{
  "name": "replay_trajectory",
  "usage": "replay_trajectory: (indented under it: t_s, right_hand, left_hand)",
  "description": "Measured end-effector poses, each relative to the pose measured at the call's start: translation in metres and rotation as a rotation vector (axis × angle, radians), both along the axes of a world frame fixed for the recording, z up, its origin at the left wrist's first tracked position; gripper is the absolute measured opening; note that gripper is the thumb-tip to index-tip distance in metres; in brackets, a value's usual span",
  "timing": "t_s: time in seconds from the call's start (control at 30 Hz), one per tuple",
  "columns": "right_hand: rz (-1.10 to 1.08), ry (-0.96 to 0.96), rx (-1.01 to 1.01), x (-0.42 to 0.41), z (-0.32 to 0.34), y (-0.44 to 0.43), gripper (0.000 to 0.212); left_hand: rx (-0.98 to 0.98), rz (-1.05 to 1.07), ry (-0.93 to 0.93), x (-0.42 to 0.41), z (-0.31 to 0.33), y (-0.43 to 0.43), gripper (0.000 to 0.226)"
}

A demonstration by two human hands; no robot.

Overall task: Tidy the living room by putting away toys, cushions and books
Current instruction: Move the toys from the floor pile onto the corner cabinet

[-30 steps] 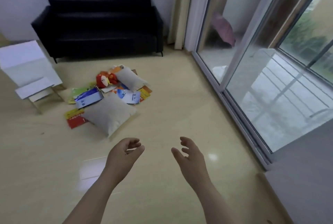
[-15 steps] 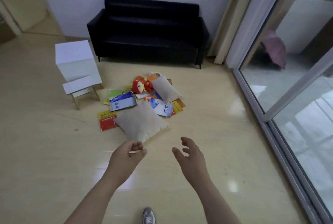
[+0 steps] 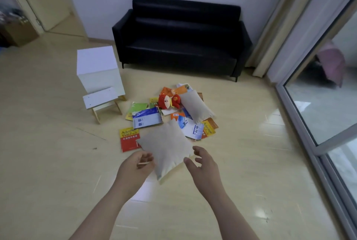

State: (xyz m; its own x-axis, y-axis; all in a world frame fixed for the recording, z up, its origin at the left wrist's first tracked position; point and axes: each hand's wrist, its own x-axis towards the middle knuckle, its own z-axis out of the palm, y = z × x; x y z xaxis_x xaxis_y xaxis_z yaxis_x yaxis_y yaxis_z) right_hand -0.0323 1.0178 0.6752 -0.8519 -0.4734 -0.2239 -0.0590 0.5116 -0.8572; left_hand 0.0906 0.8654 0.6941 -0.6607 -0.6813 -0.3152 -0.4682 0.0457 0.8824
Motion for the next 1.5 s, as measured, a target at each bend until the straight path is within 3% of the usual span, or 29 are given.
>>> replay_trajectory:
  t_s: [0.53,0.73,1.5]
  right_hand:
    - [-0.149,-0.037,0.054,-0.023,-0.010,-0.259,0.047]
    - [-0.216,-0.058,0.096,-0.031,-0.014,-0.319,0.046]
    - [-0.349,-0.147,0.090,-0.247,-0.030,-0.561,0.044]
  left_hand:
    - [0.000,-0.129,-0.007,-0.046,-0.007,-0.283,0.018]
    - [0.041,-0.180,-0.005,-0.067,-0.007,-0.354,0.019]
    - [-0.076,-0.351,-0.069,-0.298,-0.017,-0.612,0.023]
